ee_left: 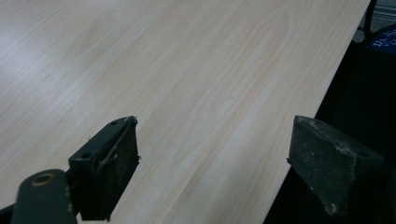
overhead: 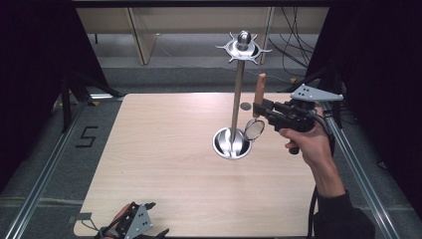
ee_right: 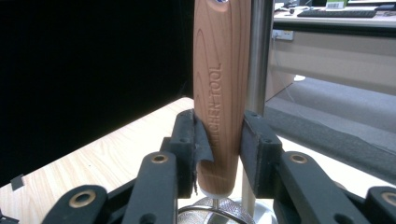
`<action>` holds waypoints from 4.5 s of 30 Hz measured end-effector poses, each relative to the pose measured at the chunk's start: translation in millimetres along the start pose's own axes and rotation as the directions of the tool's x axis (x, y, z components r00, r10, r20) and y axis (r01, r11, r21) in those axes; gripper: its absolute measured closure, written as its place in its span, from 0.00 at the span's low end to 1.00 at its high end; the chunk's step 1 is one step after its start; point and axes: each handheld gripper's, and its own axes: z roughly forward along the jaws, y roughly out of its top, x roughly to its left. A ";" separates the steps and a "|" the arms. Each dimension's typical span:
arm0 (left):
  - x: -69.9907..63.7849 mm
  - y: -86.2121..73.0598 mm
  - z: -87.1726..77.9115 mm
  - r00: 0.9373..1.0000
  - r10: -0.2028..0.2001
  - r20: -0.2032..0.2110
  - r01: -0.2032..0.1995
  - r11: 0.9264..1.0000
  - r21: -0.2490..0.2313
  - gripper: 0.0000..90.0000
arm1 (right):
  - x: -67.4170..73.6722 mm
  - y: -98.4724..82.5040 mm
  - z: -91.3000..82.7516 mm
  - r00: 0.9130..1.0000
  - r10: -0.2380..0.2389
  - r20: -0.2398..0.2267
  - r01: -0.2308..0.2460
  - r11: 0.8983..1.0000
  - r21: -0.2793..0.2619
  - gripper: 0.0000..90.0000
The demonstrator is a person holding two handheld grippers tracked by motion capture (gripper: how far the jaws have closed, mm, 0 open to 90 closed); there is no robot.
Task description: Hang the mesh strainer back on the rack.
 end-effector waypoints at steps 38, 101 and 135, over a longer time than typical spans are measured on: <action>-0.7 0.2 0.2 1.000 -0.008 -0.001 0.008 1.000 -0.015 0.17 | -6.0 31.8 20.2 0.998 -0.008 0.062 0.008 1.000 0.001 0.77; -0.8 -0.4 1.0 1.000 -0.003 0.015 0.004 1.000 -0.024 0.17 | 5.1 -25.3 5.1 0.990 -0.097 0.103 0.100 0.995 -0.023 0.53; -0.2 -0.2 -0.8 1.000 -0.005 0.013 0.005 1.000 -0.031 0.17 | 11.2 -57.4 5.9 0.991 -0.076 0.106 0.070 0.996 0.060 0.42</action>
